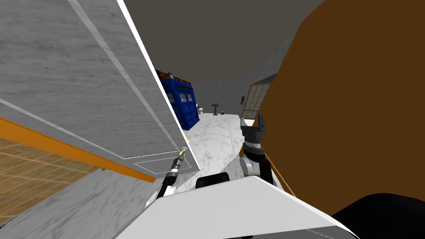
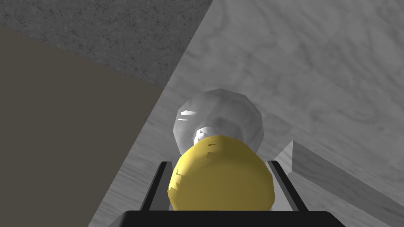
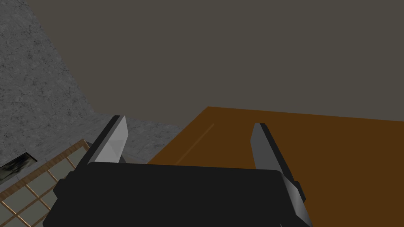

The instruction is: Push the door open

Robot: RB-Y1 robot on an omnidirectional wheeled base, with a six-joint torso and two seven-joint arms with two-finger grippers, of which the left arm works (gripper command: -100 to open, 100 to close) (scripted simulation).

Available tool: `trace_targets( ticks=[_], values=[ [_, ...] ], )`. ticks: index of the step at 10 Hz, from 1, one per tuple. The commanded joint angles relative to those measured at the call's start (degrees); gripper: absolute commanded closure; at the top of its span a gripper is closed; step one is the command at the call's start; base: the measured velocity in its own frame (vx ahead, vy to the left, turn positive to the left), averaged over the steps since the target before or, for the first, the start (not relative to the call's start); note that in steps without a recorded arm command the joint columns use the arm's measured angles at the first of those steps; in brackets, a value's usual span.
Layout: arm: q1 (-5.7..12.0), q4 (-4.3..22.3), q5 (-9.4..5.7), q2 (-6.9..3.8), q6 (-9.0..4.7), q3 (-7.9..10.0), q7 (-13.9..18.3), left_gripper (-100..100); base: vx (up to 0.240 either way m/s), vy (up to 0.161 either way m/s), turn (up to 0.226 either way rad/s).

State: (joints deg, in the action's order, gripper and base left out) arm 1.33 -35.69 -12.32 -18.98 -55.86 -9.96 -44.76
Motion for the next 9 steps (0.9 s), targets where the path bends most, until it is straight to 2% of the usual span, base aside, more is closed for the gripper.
trace_targets(
  ticks=[1,3,5,6,8,9],
  values=[
    [0.46,0.29,-0.41,-0.25,-0.21,0.42,1.62,100,0.022,0.011,-0.012],
    [0.51,-0.07,-1.43,0.58,0.01,0.89,5.45,100,0.047,0.013,-0.010],
    [0.54,-0.25,-1.95,0.99,0.12,1.12,8.33,100,0.047,0.015,-0.007],
    [0.54,-0.25,-1.95,0.99,0.12,1.12,8.64,100,0.042,0.012,-0.008],
    [0.60,-0.63,-3.03,1.87,0.35,1.62,12.35,100,0.050,0.010,-0.012],
    [0.60,-0.63,-3.03,1.87,0.35,1.62,13.35,100,0.050,0.012,0.002]
  ],
)
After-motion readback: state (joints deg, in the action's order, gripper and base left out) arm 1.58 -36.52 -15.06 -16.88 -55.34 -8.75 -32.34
